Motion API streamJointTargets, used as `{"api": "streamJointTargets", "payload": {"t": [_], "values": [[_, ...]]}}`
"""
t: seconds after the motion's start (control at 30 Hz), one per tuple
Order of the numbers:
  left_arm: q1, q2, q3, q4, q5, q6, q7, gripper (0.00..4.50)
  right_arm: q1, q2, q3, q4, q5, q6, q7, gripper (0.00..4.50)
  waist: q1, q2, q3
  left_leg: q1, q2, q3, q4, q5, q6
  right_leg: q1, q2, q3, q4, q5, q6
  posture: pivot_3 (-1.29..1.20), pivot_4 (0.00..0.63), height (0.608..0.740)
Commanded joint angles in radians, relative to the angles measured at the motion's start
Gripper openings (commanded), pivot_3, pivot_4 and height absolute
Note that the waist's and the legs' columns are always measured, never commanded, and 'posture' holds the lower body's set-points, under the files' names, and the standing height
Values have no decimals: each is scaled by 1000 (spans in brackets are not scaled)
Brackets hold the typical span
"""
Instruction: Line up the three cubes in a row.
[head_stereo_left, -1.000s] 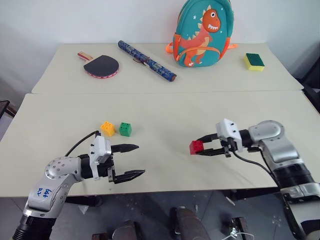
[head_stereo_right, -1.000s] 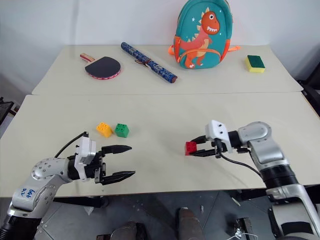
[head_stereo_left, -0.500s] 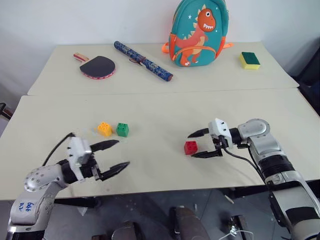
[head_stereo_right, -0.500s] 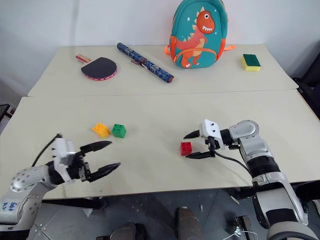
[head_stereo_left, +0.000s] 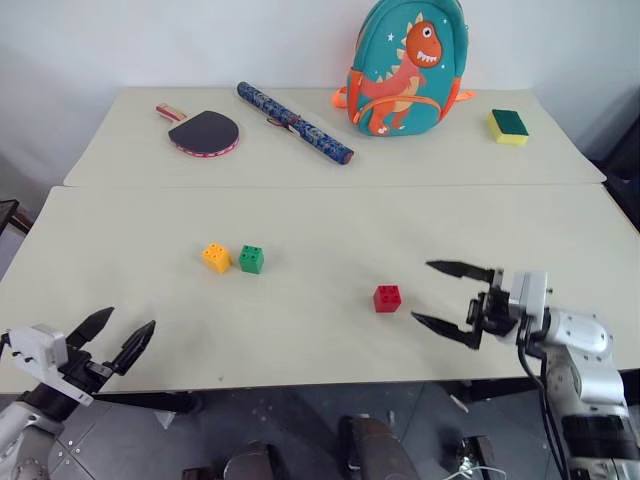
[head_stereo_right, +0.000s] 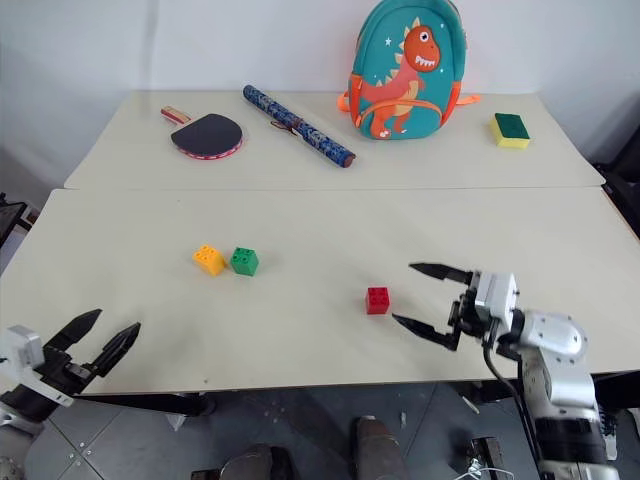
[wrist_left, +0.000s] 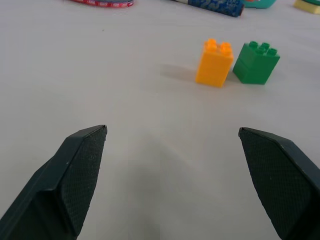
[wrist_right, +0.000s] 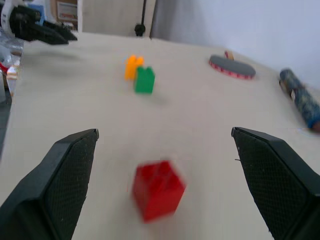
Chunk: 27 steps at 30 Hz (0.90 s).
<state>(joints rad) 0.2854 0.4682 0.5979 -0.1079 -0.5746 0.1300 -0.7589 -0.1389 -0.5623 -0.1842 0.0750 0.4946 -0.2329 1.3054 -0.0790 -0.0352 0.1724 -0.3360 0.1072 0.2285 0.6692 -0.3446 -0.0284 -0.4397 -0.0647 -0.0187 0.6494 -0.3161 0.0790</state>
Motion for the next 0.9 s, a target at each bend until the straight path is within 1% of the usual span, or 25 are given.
{"api": "streamJointTargets", "payload": {"t": [0.03, 0.13, 0.23, 0.33, 0.4, 0.47, 0.53, 0.67, 0.8, 0.9], "values": [[-21, -25, -78, -163, 3, 13, 57, 4500, -16, -10, -31, -10, 11, -40, -15, 4473, -3, 0, 0, 0, 0, 0, 0, 0, 1, 0, 0, 0, 0, 1, 0, 0, 150, 740], [-36, -88, -177, -330, 42, 74, 208, 4500, -14, -20, -24, -10, 14, -32, -18, 4473, -4, 0, 0, 1, 0, -1, 0, 0, 1, 3, -1, 0, 0, 1, 1, 0, 150, 740], [-88, -175, -299, -429, 111, 165, 389, 4500, -13, -23, -12, -18, 17, -18, -19, 4473, -3, 0, 0, 1, 0, -3, -1, 1, 1, 4, 0, 4, -2, 1, 1, 0, 150, 740], [-114, -216, -390, -459, 167, 249, 485, 4500, -12, -25, 6, -35, 19, 2, -13, 4473, -3, 0, 0, 2, 0, -5, -1, 1, 0, 8, 2, 6, -4, 1, 1, 0, 150, 740], [-130, -232, -423, -448, 216, 282, 546, 4500, -11, -28, 15, -50, 24, 20, -13, 4473, -5, 0, 0, 2, 0, -5, -1, 1, 0, 8, 2, 7, -5, 1, 1, 0, 150, 740], [-148, -262, -438, -444, 229, 296, 593, 4500, -9, -34, 19, -70, 27, 40, -18, 4473, -4, 0, 0, 3, 0, -6, 0, 1, 0, 8, 2, 7, -4, 1, 1, 0, 150, 740], [-168, -280, -468, -448, 229, 311, 601, 4500, -6, -41, 16, -95, 30, 60, -24, 4473, 0, 0, 0, 2, 0, -6, 0, 1, 0, 9, 2, 6, -5, 1, 1, 0, 150, 740], [-213, -292, -524, -397, 294, 296, 626, 4500, 14, -47, 11, -144, 33, 93, -45, 4473, 9, 0, 0, 2, 0, -8, 1, 1, 1, 10, 1, 5, -5, 1, 1, 0, 150, 740], [-284, -307, -523, -294, 324, 252, 637, 4500, 46, -50, 8, -184, 30, 118, -67, 4473, 25, 0, 0, 2, 0, -8, 2, 1, 1, 10, 1, 3, -5, 1, 1, 0, 150, 740], [-339, -297, -528, -227, 355, 215, 632, 4500, 64, -52, 7, -203, 29, 130, -81, 4473, 29, 0, 0, 1, -1, -9, 3, 1, 1, 10, 1, 1, -5, 2, 2, 0, 150, 740]]}}
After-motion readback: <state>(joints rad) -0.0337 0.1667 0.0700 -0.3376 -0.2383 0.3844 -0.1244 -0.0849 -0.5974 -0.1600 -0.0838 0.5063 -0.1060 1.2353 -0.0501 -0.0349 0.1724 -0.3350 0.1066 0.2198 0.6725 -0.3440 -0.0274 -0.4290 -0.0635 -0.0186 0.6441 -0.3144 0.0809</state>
